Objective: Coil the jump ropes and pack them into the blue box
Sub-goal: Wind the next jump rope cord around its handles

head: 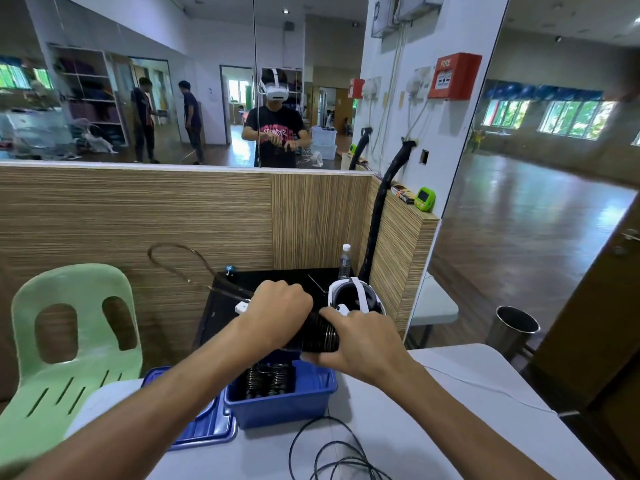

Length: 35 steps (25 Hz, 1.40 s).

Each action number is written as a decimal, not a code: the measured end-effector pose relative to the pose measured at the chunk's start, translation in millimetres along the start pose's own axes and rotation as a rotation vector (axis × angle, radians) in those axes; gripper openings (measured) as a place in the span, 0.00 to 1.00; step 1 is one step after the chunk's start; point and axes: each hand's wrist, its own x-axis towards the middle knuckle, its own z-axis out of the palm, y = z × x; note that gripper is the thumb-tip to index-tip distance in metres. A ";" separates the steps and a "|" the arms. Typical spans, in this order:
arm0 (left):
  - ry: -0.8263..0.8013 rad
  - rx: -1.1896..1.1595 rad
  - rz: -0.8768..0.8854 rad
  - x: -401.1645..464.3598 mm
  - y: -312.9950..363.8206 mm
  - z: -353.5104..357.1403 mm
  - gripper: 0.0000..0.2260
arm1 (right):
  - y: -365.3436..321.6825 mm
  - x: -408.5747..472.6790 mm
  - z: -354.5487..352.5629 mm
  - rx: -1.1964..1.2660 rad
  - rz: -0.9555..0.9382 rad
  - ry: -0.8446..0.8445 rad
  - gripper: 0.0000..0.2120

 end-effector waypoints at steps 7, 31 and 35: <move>0.218 -0.806 -0.391 -32.6 24.2 17.7 0.14 | 6.2 11.9 1.7 0.073 0.168 0.118 0.34; 0.089 -0.531 -0.396 -46.6 51.3 31.8 0.11 | 10.1 3.9 9.6 0.003 0.178 0.137 0.37; 0.052 -0.439 -0.384 -45.0 47.0 33.5 0.08 | 8.3 2.7 9.7 0.003 0.191 0.143 0.36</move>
